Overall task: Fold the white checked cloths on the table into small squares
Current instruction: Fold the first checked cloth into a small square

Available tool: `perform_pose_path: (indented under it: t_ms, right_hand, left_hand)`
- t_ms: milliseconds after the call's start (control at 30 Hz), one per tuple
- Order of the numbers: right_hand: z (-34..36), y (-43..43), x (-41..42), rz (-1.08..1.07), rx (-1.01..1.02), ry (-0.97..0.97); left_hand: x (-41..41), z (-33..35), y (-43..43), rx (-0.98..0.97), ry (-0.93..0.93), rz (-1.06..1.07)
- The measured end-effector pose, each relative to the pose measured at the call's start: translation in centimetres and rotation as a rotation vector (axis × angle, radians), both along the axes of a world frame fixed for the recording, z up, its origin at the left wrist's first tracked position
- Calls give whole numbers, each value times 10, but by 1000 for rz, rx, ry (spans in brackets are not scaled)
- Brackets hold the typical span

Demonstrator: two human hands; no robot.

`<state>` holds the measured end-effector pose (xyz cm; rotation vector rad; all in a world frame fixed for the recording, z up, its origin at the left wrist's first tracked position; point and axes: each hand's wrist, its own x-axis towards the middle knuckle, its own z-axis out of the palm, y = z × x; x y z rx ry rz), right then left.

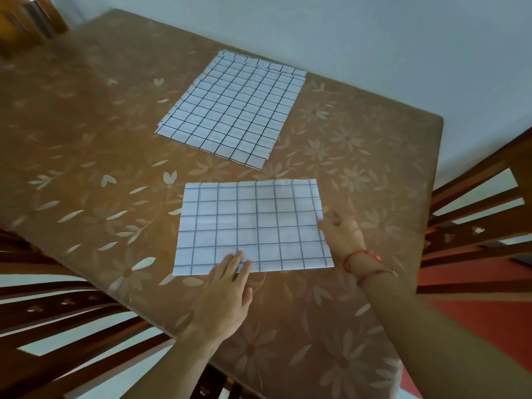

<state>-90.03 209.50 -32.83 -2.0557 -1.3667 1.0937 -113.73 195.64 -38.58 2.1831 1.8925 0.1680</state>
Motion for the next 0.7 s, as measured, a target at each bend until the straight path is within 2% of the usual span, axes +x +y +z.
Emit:
perform_pose_path:
  t_ms: [133, 333, 400, 567, 700]
  right_hand:
    - [0, 23, -6, -38, -58, -11]
    - [-5, 35, -15, -181, -147, 169]
    - [-2, 39, -17, -175, -187, 169]
    - [-9, 40, -16, -178, -126, 172]
    - [-6, 35, -15, -146, -80, 98]
  left_hand:
    - [-1, -2, -2, 15, -6, 8]
    - [-2, -5, -5, -21, -21, 3]
    - [-3, -5, -5, -27, -25, 9]
    - [-3, -7, -5, -31, -26, 16]
    - [-4, -8, -4, -31, -23, 14]
